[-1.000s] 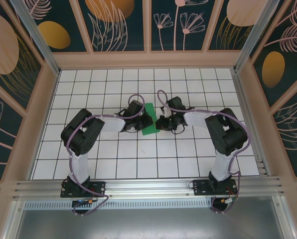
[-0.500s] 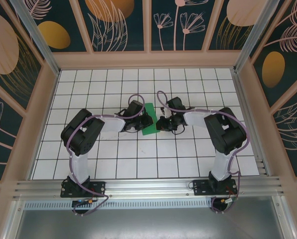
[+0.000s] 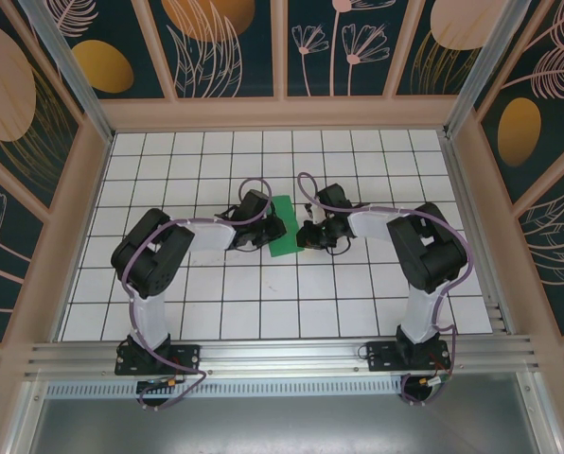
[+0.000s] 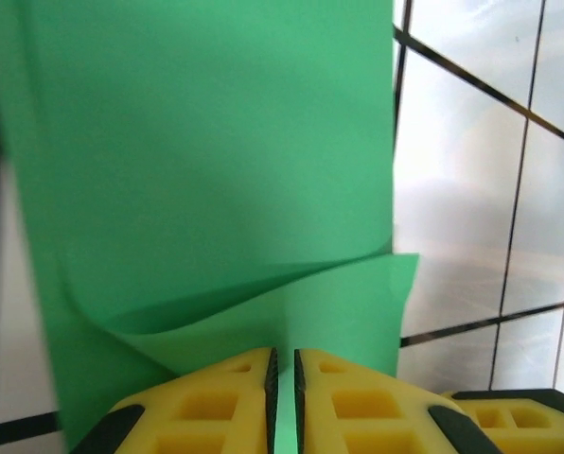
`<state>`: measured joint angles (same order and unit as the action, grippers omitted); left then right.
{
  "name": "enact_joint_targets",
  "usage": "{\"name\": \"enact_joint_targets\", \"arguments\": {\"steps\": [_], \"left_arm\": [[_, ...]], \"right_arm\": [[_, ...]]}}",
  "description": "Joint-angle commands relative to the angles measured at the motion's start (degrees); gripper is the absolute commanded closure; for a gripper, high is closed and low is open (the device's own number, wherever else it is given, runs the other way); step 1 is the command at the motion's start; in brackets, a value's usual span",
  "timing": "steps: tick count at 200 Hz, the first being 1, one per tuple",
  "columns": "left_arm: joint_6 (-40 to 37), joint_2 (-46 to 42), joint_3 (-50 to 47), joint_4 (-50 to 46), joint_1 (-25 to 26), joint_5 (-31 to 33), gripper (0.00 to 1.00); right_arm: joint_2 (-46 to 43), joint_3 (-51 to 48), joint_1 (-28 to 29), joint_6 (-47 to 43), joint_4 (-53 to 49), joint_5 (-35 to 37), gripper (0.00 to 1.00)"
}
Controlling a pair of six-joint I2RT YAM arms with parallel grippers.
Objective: Fold a paper plane with a square sheet of paper (pick it up from the middle)
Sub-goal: Fold the triangle a second time at the center of the table.
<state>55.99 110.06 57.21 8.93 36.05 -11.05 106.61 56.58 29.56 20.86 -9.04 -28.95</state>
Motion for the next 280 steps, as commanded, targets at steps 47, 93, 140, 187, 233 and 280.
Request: {"name": "enact_joint_targets", "arguments": {"steps": [47,93,140,187,233,280], "left_arm": [[-2.9,-7.1,-3.0,3.7,-1.7,1.4,0.82],[-2.0,-8.6,-6.1,14.4,-1.3,-6.4,0.79],[-2.8,-3.7,-2.7,10.0,0.8,-6.7,0.78],[-4.0,0.2,1.7,1.4,1.4,-2.1,0.79],[-3.7,1.2,2.8,-4.8,1.4,4.6,0.81],[-3.4,0.8,2.9,-8.3,1.4,8.9,0.81]], "right_arm": [[2.7,-0.6,-0.6,-1.1,-4.3,3.2,0.85],[3.0,-0.7,-0.6,-0.8,-4.4,3.2,0.85],[3.5,-0.8,-0.6,-0.5,-4.2,3.3,0.85],[3.4,-0.9,-0.5,-0.5,-4.3,3.4,0.85],[3.6,-1.2,-0.4,-0.6,-4.4,3.6,0.85],[3.6,-1.2,-0.3,-0.7,-4.6,3.9,0.84]]}}
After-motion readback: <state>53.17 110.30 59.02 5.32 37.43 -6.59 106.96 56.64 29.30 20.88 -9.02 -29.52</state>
